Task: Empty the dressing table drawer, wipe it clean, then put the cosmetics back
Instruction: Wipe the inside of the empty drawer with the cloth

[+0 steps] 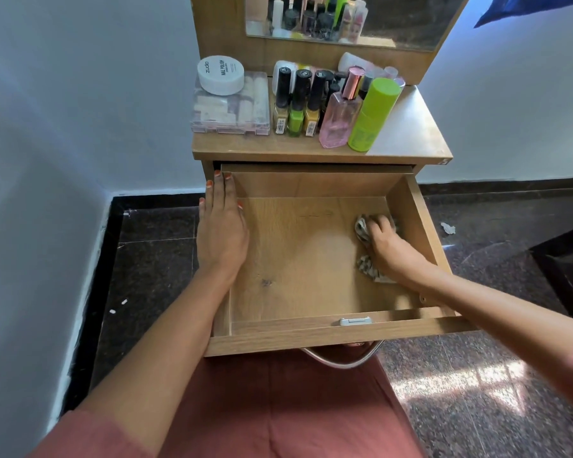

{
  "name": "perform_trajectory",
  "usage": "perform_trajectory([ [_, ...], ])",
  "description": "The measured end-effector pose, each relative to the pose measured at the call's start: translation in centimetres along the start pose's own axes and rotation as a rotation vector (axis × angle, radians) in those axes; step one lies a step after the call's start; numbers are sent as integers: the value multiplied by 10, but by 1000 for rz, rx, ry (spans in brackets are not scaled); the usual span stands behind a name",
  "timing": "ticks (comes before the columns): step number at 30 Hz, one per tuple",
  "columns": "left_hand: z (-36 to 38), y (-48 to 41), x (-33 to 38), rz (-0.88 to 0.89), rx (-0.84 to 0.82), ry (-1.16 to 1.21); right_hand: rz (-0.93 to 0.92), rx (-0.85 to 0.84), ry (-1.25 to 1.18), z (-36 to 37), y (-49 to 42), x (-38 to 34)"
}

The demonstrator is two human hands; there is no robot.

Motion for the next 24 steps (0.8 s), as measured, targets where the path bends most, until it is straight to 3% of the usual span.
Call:
perform_trajectory([
  [9, 0, -1, 1, -15, -12, -9, 75, 127, -115, -5, -40, 3],
  [14, -1, 0, 2, -10, 1, -17, 48, 105, -150, 8, -41, -39],
  [20, -2, -1, 1, -5, 4, -24, -225, -5, -117, 30, -27, -150],
  [24, -1, -2, 0, -13, 11, -27, -480, -88, -55, 40, -7, -176],
])
Point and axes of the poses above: each hand's wrist, its own y-axis away from the middle knuckle, its own z-axis out of the palm, x = y × z, the point moved 7 cm from there along -y, towards the middle knuckle
